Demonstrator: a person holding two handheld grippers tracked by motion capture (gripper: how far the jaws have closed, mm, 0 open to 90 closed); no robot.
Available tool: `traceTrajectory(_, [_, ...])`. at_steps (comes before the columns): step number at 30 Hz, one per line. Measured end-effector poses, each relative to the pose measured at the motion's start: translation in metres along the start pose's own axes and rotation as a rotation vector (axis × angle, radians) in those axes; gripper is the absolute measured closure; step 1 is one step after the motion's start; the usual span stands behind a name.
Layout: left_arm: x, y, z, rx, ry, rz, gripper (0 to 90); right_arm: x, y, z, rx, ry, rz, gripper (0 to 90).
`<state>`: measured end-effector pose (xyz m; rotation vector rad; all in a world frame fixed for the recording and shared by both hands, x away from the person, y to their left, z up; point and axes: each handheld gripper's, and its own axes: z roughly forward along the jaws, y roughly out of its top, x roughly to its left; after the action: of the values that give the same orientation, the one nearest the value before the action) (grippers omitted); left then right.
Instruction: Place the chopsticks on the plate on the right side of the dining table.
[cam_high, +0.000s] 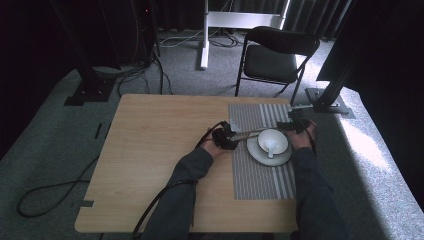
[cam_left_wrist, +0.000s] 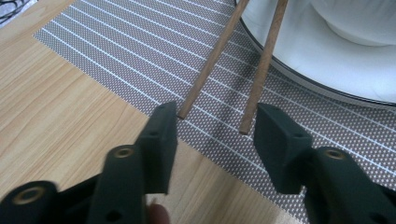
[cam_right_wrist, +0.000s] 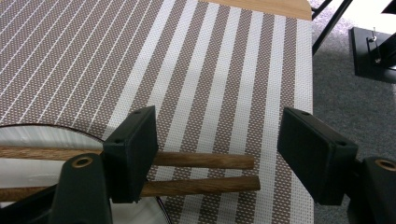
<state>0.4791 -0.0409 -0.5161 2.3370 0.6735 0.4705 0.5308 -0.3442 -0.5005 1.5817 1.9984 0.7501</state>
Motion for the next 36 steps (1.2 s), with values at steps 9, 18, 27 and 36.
traceTrajectory(9, [0.004,0.002,0.002,0.004,-0.012,-0.053,62.3,-0.001,-0.001,-0.001,0.001,-0.001,-0.001,27.9])
traceTrajectory(18, [0.005,0.005,0.005,0.003,-0.024,-0.087,68.0,-0.005,-0.003,-0.003,0.01,-0.006,-0.006,28.0])
traceTrajectory(27, [0.004,0.011,0.008,0.003,-0.023,-0.109,70.0,-0.01,-0.006,-0.005,0.009,-0.008,-0.001,28.0])
traceTrajectory(36, [0.005,0.014,0.01,0.008,-0.015,-0.106,69.9,-0.013,-0.007,-0.008,0.008,-0.004,0.004,28.2])
